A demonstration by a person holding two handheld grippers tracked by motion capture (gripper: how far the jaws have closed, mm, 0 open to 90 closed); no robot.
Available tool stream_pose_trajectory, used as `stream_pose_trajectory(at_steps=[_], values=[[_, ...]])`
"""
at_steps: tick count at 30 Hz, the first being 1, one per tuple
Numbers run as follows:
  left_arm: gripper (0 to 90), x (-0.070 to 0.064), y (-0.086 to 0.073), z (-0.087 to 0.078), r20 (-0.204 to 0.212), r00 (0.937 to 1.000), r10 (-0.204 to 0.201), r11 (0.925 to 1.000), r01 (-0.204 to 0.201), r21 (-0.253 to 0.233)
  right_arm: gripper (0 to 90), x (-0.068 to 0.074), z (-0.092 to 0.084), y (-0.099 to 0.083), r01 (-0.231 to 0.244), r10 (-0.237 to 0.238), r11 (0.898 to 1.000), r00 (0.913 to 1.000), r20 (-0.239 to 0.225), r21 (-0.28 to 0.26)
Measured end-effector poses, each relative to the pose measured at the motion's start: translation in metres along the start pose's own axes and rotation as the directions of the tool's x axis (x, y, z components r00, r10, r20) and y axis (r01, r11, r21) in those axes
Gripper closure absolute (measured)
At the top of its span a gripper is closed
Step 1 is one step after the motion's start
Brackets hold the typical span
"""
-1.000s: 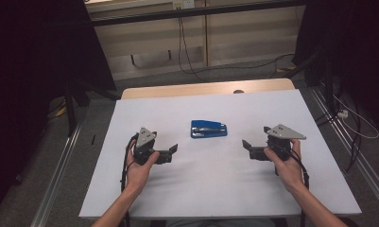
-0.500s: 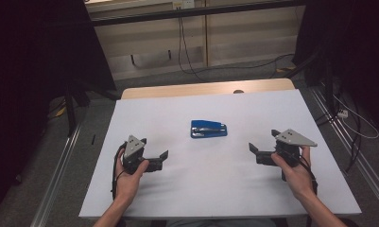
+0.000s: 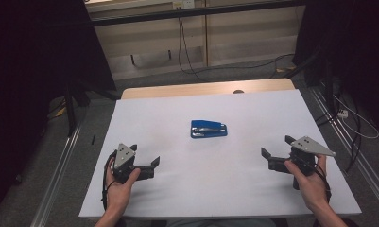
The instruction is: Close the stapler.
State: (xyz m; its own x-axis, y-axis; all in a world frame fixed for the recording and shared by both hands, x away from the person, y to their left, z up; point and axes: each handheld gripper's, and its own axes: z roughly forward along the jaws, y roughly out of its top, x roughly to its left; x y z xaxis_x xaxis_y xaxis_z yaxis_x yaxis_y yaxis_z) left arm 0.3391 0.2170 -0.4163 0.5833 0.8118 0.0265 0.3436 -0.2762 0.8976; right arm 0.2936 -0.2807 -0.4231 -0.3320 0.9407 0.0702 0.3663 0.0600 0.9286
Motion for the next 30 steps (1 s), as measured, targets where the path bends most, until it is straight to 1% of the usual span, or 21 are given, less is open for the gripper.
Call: stream_pose_trajectory(at_steps=[1,3,7,9,10,12,13,15,18,19,20,22,23,24,27,28,29,30], values=[[3.6,0.000,-0.001,-0.001,-0.003,1.0000,0.005,1.0000,-0.005,0.005,2.6,0.000,-0.001,-0.001,-0.003,0.003,1.000,1.0000,0.004,0.000],[3.6,0.000,-0.003,-0.003,-0.008,1.0000,-0.002,1.0000,0.002,0.009,2.6,-0.001,-0.005,-0.002,-0.017,0.017,1.000,0.9998,0.014,-0.005],[3.6,0.001,-0.006,-0.006,0.006,0.9999,-0.013,0.9999,0.013,0.010,2.6,-0.001,-0.010,-0.007,-0.022,0.022,1.000,0.9994,0.026,0.003],[3.6,0.001,-0.008,-0.010,0.007,0.9999,-0.010,0.9999,0.010,0.013,2.6,0.001,-0.013,-0.010,-0.016,0.016,1.000,0.9995,0.026,0.003],[3.6,0.001,-0.009,-0.011,0.009,0.9998,-0.018,0.9998,0.018,0.009,2.6,0.001,-0.016,-0.010,-0.019,0.019,1.000,0.9991,0.037,-0.001],[3.6,0.002,-0.012,-0.015,0.015,0.9996,-0.026,0.9996,0.025,0.014,2.6,0.002,-0.019,-0.011,-0.023,0.024,1.000,0.9991,0.036,-0.018],[3.6,0.002,-0.012,-0.016,0.011,0.9993,-0.034,0.9993,0.034,0.012,2.6,0.003,-0.020,-0.011,-0.018,0.019,1.000,0.9991,0.039,-0.020],[3.6,0.002,-0.012,-0.018,0.005,0.9990,-0.044,0.9990,0.044,0.001,2.6,0.004,-0.018,-0.013,-0.009,0.009,1.000,0.9992,0.038,-0.011],[3.5,0.001,-0.013,-0.020,0.005,0.9994,-0.035,0.9994,0.035,0.004,2.6,0.003,-0.014,-0.019,0.007,-0.008,1.000,0.9991,0.042,0.008],[3.5,0.001,-0.013,-0.020,0.007,0.9994,-0.033,0.9994,0.033,0.000,2.6,0.002,-0.013,-0.019,0.005,-0.005,1.000,0.9992,0.040,0.007],[3.5,0.002,-0.013,-0.020,0.008,0.9997,-0.024,0.9997,0.024,0.010,2.6,0.001,-0.013,-0.019,0.001,-0.001,1.000,0.9991,0.043,-0.001],[3.5,0.002,-0.013,-0.019,0.005,0.9999,-0.011,0.9999,0.011,0.008,2.6,0.000,-0.013,-0.018,0.001,0.000,1.000,0.9990,0.044,-0.014],[3.5,0.004,-0.013,-0.017,0.014,0.9998,-0.013,0.9998,0.013,0.015,2.6,0.001,-0.013,-0.018,0.001,0.000,1.000,0.9992,0.041,-0.015],[3.5,0.005,-0.013,-0.017,0.021,0.9992,-0.034,0.9994,0.034,0.012,2.6,0.001,-0.012,-0.018,0.003,-0.002,1.000,0.9993,0.037,-0.017],[3.8,0.006,-0.014,-0.017,0.009,0.9993,-0.037,0.9992,0.037,0.016,2.6,0.001,-0.012,-0.018,0.006,-0.005,1.000,0.9994,0.035,-0.027],[3.8,0.006,-0.014,-0.017,0.011,0.9987,-0.050,0.9987,0.050,0.011,2.6,0.001,-0.012,-0.017,0.006,-0.005,1.000,0.9994,0.035,-0.030],[3.8,0.006,-0.013,-0.017,0.004,0.9989,-0.047,0.9988,0.047,0.013,2.6,0.001,-0.011,-0.017,0.007,-0.006,0.999,0.9994,0.034,-0.031],[3.8,0.006,-0.014,-0.017,-0.004,0.9984,-0.056,0.9984,0.056,0.011,2.6,0.001,-0.011,-0.017,0.009,-0.008,1.000,0.9994,0.033,-0.029]])
